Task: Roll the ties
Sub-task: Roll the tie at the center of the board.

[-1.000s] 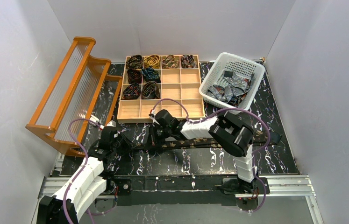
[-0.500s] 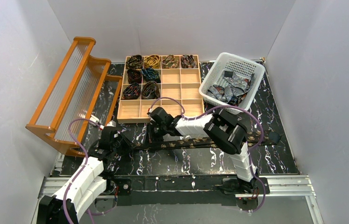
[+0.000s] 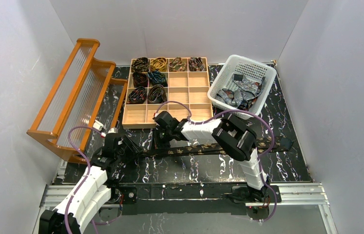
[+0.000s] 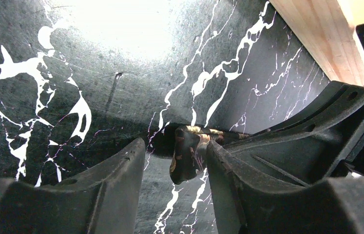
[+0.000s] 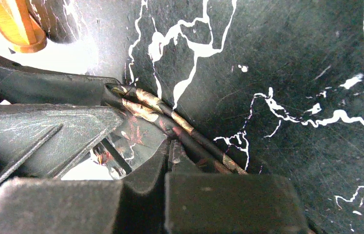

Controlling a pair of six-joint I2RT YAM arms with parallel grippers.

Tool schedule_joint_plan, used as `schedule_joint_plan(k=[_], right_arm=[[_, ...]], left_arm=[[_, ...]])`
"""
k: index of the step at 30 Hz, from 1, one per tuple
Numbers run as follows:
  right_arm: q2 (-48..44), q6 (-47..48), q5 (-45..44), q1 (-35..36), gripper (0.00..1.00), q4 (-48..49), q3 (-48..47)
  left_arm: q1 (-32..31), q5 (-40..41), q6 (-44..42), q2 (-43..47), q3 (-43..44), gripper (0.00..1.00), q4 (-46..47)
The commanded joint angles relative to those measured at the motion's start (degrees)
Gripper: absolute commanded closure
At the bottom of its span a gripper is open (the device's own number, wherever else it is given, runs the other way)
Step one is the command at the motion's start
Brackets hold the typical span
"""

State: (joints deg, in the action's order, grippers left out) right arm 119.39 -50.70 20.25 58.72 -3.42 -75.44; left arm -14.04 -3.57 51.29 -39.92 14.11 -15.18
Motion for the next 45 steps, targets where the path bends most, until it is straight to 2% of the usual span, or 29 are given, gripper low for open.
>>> schedule_joint_plan(k=[1,5,8,12,13,16,19,26,31,39,45], right_arm=[[4.11,2.95,-2.85,-0.52,0.99,-7.48,-0.20],[4.53,3.23,-2.92,-0.62,0.99,-8.27,-0.83],[4.62,3.39,-2.51,-0.73,0.99,-8.13,-1.04],[3.88,5.13,-1.59,-0.71,0.99,-8.53,-2.97],[3.18,5.83,-2.03,-0.76,0.99,-9.60,-4.14],[0.74,9.01,-4.42,-0.84,0.98,-12.72,-7.94],[-2.23,10.32,-5.79,-0.86,0.93,-14.61,-9.82],[-6.84,8.44,-6.95,-0.80,0.94,-13.71,-3.97],[-5.44,6.51,-6.64,-0.81,0.98,-12.46,-0.95],[-0.23,5.87,-9.53,-0.85,0.99,-15.01,-1.24],[0.72,5.48,-10.81,-0.80,0.99,-16.72,-0.70]], left_arm=[[-0.02,0.56,0.17,0.76,0.55,0.56,-1.88],[-0.10,0.16,0.71,1.41,0.16,0.69,-1.87],[-0.11,-0.07,0.83,1.27,-0.42,0.72,-1.79],[-0.10,-0.35,-0.17,0.13,-0.31,0.97,-0.51],[-0.11,-0.55,-0.58,-0.36,0.03,1.00,-0.37],[-0.09,-0.56,-1.33,-1.23,1.19,1.00,-0.27],[-0.10,-0.19,-0.63,-1.16,1.44,1.00,0.10],[-0.11,-0.18,-0.55,-1.66,1.62,1.00,0.31],[-0.11,-0.15,-0.71,-1.74,1.71,1.00,0.22],[-0.11,-0.89,-1.62,-1.57,2.50,1.00,0.27],[-0.10,-1.37,-4.04,-0.63,6.46,1.00,-0.48]])
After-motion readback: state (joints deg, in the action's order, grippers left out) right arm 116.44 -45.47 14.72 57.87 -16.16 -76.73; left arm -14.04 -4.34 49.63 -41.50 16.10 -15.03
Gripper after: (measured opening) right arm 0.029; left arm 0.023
